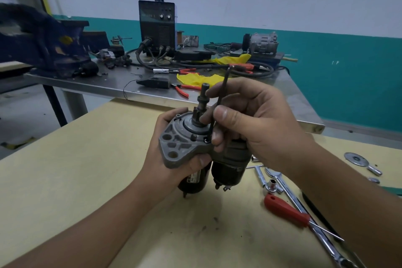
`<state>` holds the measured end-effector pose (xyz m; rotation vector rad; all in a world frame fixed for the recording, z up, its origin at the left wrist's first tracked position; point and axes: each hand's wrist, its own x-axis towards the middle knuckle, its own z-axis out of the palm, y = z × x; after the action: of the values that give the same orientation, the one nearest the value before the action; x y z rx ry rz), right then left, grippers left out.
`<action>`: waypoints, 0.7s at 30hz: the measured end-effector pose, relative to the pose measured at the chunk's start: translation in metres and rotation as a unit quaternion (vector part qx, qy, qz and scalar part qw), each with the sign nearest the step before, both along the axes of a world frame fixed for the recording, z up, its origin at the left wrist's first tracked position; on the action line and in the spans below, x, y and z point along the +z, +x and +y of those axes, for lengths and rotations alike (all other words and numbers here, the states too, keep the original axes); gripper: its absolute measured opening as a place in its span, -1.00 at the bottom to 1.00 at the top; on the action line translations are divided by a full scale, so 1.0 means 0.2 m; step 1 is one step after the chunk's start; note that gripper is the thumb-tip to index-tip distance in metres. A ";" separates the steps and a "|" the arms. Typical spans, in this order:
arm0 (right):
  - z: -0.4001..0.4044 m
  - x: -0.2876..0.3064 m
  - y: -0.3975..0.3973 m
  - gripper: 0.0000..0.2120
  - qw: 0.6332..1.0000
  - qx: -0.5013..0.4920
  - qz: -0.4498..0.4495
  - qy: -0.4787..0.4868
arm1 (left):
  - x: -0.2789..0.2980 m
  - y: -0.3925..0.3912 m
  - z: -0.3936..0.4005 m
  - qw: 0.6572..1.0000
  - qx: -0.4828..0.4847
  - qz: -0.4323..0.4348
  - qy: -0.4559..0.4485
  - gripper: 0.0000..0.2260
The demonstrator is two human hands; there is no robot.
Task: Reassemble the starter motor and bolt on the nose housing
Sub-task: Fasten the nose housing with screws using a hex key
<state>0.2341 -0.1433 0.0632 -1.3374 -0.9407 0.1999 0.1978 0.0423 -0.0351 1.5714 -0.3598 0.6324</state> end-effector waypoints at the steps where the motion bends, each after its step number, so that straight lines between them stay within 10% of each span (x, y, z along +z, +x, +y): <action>1: 0.00 0.00 0.00 -0.81 1.000 -0.013 -0.011 -0.007 | 0.00 0.00 0.00 1.000 -0.002 0.000 0.000 -0.30; 21: 0.00 0.00 -0.02 -0.90 0.999 -0.043 -0.008 -0.018 | 0.00 0.01 0.01 1.000 -0.010 0.000 0.010 -0.29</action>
<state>0.2306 -0.1424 0.0632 -1.4117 -0.8944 0.1405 0.1990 0.0439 -0.0353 1.5853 -0.3827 0.6159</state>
